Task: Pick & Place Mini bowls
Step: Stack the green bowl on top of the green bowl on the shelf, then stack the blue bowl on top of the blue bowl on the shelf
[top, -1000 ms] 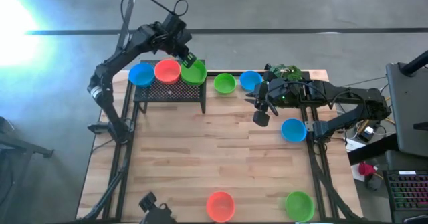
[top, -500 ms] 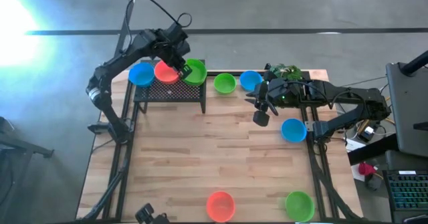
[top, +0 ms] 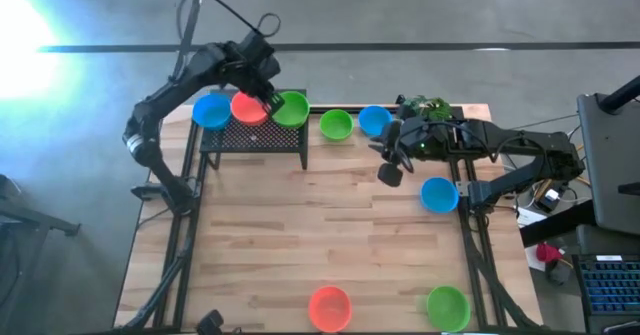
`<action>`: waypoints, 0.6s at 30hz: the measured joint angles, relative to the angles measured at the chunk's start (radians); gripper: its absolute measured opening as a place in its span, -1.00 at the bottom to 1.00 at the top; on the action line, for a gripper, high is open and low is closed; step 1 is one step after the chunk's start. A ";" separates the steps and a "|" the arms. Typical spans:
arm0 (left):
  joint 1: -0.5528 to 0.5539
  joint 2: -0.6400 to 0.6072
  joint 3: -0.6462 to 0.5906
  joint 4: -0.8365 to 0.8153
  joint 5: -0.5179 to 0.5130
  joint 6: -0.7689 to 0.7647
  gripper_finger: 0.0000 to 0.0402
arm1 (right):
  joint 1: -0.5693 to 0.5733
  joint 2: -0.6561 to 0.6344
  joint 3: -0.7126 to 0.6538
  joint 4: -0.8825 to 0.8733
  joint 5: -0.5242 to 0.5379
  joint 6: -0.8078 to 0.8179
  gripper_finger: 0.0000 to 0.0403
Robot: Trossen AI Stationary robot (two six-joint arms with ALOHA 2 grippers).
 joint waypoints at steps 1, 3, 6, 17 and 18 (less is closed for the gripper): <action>-0.006 -0.015 0.010 0.003 0.000 -0.011 -1.00 | -0.009 0.000 0.000 0.000 0.013 0.019 -0.67; -0.027 -0.048 0.021 0.009 0.001 -0.034 -1.00 | -0.037 0.000 0.000 0.002 0.019 0.054 -0.67; -0.073 -0.102 0.015 0.020 0.002 -0.057 -1.00 | -0.099 0.000 0.000 0.002 -0.005 0.110 -0.67; -0.390 -0.263 -0.071 0.032 -0.188 -0.218 -1.00 | -0.355 0.050 0.000 -0.003 -0.180 0.162 -0.68; -0.425 -0.272 -0.078 0.034 -0.221 -0.236 -1.00 | -0.368 0.060 0.000 -0.003 -0.182 0.162 -0.68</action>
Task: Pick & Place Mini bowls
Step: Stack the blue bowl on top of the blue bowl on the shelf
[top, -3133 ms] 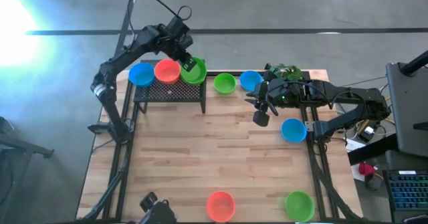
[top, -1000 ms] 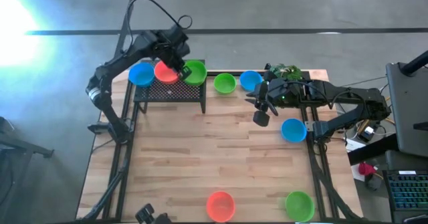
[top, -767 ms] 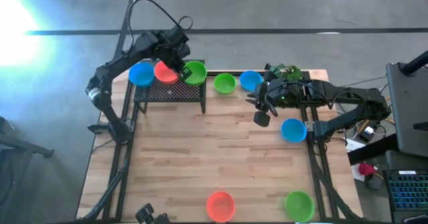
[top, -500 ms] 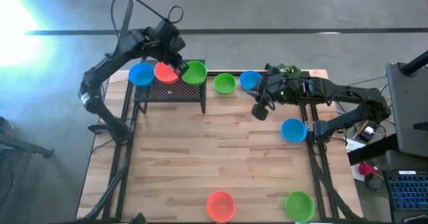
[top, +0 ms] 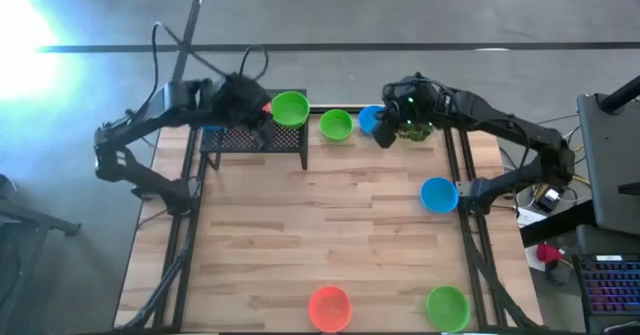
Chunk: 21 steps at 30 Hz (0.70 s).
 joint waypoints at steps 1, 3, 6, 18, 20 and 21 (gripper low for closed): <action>-0.032 -0.008 -0.009 0.003 -0.031 -0.018 -1.00 | -0.012 0.011 0.000 0.000 -0.001 0.000 -0.67; -0.091 -0.020 -0.027 0.011 -0.084 -0.058 -1.00 | -0.033 0.035 0.000 -0.004 -0.008 -0.001 -0.63; -0.156 -0.030 -0.045 0.026 -0.134 -0.104 -1.00 | -0.066 0.076 0.000 -0.008 -0.083 0.004 -0.53; -0.218 -0.025 -0.057 0.053 -0.162 -0.150 -1.00 | -0.171 0.307 0.000 -0.084 -0.182 0.090 -0.29; -0.218 -0.025 -0.057 0.055 -0.162 -0.150 -1.00 | -0.178 0.349 0.000 -0.084 -0.183 0.063 -0.28; -0.218 -0.025 -0.057 0.056 -0.162 -0.150 -1.00 | -0.183 0.369 0.000 -0.083 -0.182 0.051 -0.28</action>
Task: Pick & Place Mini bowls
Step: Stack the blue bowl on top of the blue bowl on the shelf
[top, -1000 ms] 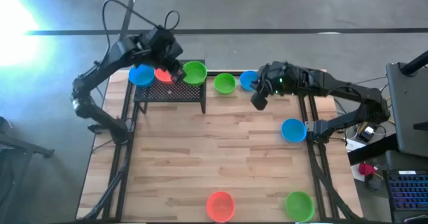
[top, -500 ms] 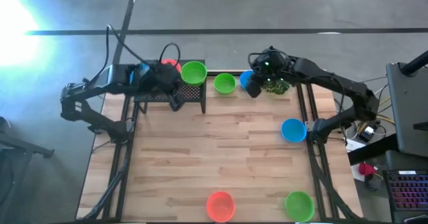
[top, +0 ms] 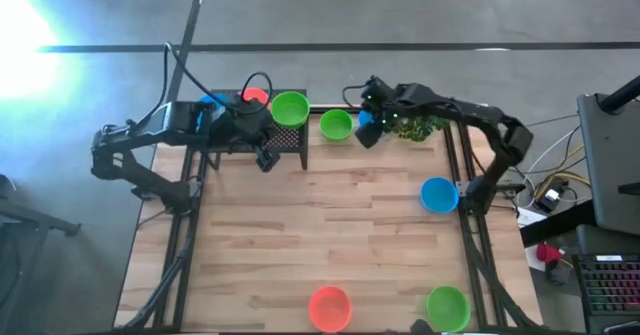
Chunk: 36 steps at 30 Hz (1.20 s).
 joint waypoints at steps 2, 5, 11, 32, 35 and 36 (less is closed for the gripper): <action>0.000 0.000 0.000 0.000 0.000 0.000 -1.00 | -0.009 0.039 0.000 0.002 0.007 -0.015 -0.28; 0.000 0.000 0.000 0.000 0.000 0.000 -1.00 | -0.024 0.094 0.000 0.011 0.008 -0.055 -0.28; 0.000 0.000 0.000 0.000 0.000 0.000 -1.00 | -0.057 0.166 0.000 0.048 0.009 -0.117 -0.28; 0.000 0.001 0.000 0.001 0.002 -0.019 -1.00 | -0.107 0.287 0.005 0.105 0.000 -0.218 -0.30; 0.000 0.001 0.000 0.001 0.002 -0.024 -1.00 | -0.106 0.309 0.005 0.108 0.007 -0.234 -0.34; 0.000 0.001 0.000 0.001 0.002 -0.025 -1.00 | -0.106 0.314 0.005 0.109 0.007 -0.231 -0.37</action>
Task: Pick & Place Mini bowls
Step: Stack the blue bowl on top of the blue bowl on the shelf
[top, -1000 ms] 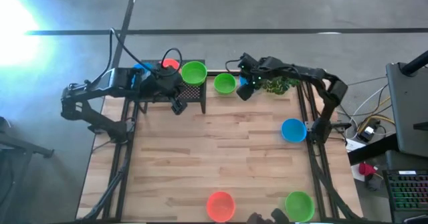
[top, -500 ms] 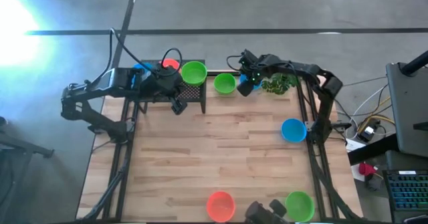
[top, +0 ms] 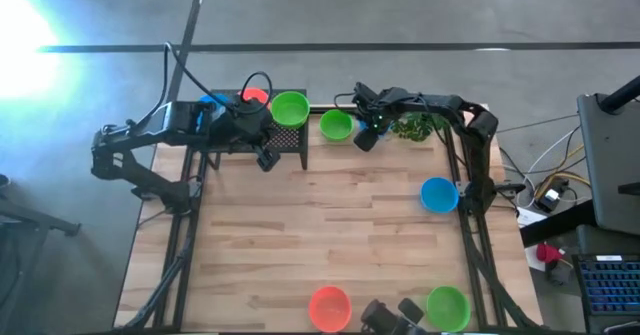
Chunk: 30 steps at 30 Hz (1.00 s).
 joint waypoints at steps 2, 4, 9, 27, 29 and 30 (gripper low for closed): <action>0.000 0.000 0.000 0.000 0.000 -0.001 -1.00 | 0.001 0.010 0.000 0.003 -0.002 0.012 -0.46; 0.000 0.000 0.000 0.000 0.000 -0.002 -1.00 | 0.001 0.012 -0.001 0.002 -0.006 0.013 -0.59; 0.000 0.000 0.000 0.000 0.000 -0.004 -1.00 | 0.012 -0.004 -0.001 0.005 0.003 -0.006 -0.92; 0.000 0.005 0.000 0.000 0.045 0.006 -1.00 | 0.340 -0.329 -0.002 -0.151 0.020 -0.172 -0.96; 0.000 0.011 0.000 0.000 0.046 0.007 -1.00 | 0.399 -0.365 -0.002 -0.150 0.065 -0.201 -0.96; 0.000 0.015 0.000 0.001 0.047 0.007 -1.00 | 0.424 -0.383 -0.002 -0.150 0.090 -0.209 -0.96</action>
